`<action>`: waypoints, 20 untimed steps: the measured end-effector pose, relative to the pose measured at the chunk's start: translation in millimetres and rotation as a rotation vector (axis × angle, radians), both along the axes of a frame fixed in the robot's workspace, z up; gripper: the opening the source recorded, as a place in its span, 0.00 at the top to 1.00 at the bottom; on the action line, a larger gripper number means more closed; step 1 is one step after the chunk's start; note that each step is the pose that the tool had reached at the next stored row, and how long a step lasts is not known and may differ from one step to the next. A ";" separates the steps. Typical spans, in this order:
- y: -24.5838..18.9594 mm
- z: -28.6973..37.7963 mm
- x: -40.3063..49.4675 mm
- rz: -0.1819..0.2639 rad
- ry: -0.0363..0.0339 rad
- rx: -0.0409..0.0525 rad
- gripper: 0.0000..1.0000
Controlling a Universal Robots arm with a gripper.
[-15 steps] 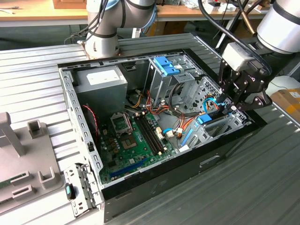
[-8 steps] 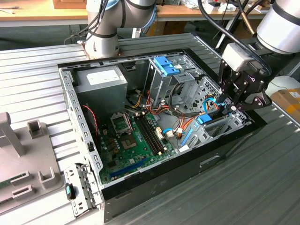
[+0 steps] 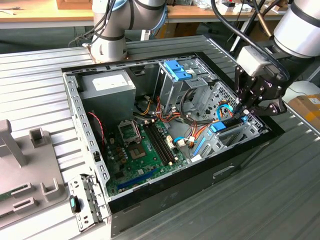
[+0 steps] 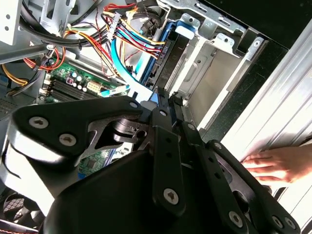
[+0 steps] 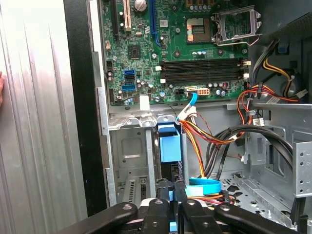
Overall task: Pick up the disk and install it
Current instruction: 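Insert the second disk wire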
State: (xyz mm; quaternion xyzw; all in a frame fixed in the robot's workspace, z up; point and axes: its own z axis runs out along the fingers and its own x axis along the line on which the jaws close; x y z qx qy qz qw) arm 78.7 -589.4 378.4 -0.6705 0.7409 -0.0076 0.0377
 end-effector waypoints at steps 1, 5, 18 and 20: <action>0.0 0.0 0.0 0.000 0.0000 0.0000 0.84; -0.1 -0.2 -0.1 0.000 -0.0001 0.0288 0.84; -2.7 -5.6 0.7 -0.044 -0.0011 0.0577 0.84; -2.9 -7.7 0.7 -0.051 -0.0005 0.0588 0.84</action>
